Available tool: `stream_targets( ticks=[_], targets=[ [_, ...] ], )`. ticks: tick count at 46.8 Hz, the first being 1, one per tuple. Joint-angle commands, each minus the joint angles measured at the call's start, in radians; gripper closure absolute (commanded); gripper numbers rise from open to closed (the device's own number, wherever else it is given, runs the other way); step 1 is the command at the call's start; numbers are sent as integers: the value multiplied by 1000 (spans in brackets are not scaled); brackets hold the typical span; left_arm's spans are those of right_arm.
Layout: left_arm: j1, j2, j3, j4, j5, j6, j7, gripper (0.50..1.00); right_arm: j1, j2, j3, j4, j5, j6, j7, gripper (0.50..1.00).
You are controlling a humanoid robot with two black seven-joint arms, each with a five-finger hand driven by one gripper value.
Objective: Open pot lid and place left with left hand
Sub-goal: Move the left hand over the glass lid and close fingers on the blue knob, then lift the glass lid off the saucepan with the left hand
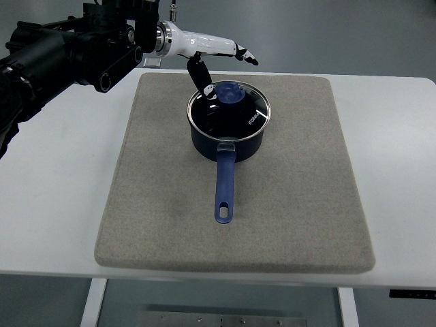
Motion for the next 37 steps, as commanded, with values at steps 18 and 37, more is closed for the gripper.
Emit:
stream_targets(
  ticks=[18, 37],
  targets=[
    [-5, -19, 50, 2, 5, 4, 0, 626, 0, 0, 3, -2, 3, -3, 0, 583],
    [-7, -22, 50, -2, 15, 1, 0, 795, 0, 0, 4, -3, 6, -5, 0, 583]
  ],
)
